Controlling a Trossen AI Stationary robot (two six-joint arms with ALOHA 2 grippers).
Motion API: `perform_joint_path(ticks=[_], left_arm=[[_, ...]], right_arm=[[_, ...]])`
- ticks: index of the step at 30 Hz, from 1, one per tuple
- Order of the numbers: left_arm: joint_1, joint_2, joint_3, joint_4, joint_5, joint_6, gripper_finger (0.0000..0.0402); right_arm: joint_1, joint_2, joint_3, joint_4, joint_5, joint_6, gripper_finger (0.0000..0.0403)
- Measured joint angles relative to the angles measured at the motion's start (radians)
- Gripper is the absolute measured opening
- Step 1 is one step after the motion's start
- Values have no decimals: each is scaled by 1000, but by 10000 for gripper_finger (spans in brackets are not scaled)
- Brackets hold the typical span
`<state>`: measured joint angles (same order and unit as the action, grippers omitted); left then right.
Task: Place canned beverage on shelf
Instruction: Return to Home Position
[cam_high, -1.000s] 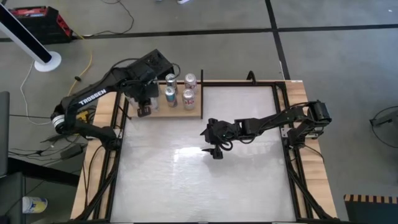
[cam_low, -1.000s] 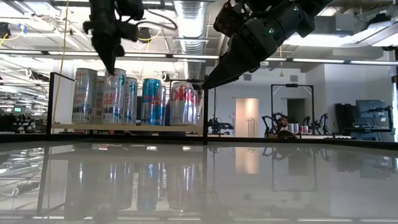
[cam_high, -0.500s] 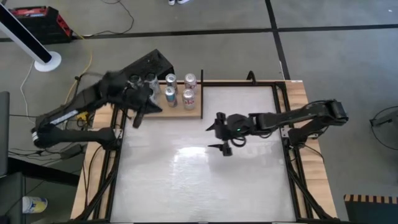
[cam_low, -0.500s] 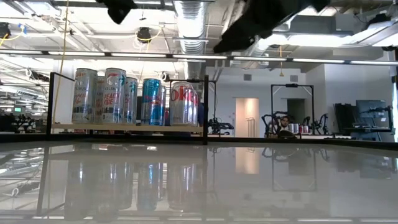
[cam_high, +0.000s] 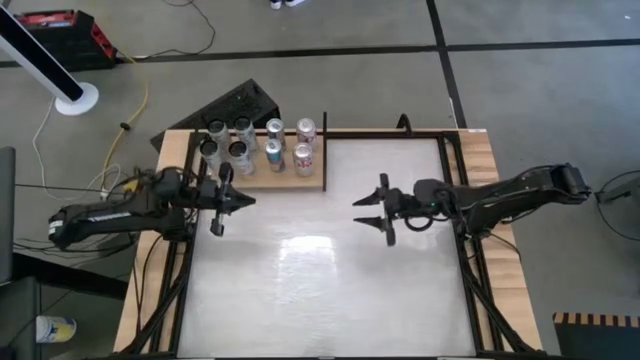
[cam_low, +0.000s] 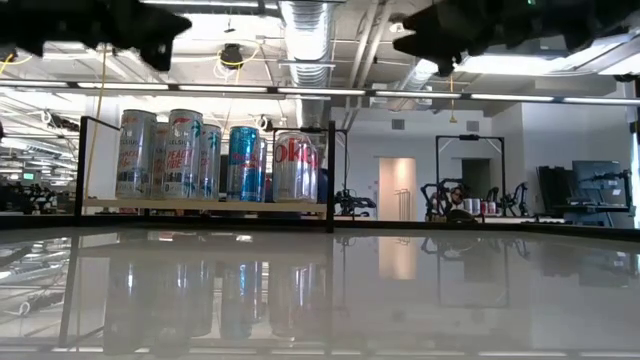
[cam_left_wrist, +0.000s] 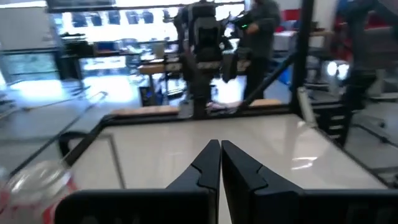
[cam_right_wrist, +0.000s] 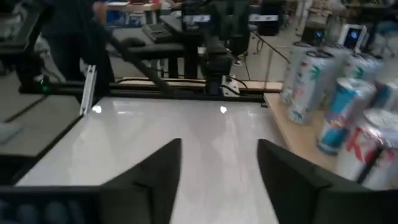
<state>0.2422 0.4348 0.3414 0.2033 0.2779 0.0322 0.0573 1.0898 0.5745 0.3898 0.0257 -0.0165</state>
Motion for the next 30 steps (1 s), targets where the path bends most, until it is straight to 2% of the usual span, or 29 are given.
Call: perform_joint_path(ticks=[3,7,9,12,15,19,24,30], left_arm=[[1,-64,-58,-2,-47,5,0],[1,-133,-80,-74,-54,26,0],[1,-169,-89,-109,-54,34,0],[1,-218,-115,-134,-54,34,0],[1,-273,-149,-166,-55,10,0],[1,-353,-191,-173,-62,-18,0],[1,-436,-203,-213,-136,-20,0],[1,-429,-203,-223,-151,-38,0]], right_arm=[[-16,-41,-29,-28,1,41,179],[-28,-129,-47,-204,21,27,69],[-28,-191,-63,-225,25,10,23],[-28,-313,-139,-215,32,14,25],[-24,-425,-250,-147,104,61,40],[-25,-556,-384,-94,171,145,24],[-24,-663,-481,-54,185,184,16],[-2,-730,-566,-6,204,201,30]])
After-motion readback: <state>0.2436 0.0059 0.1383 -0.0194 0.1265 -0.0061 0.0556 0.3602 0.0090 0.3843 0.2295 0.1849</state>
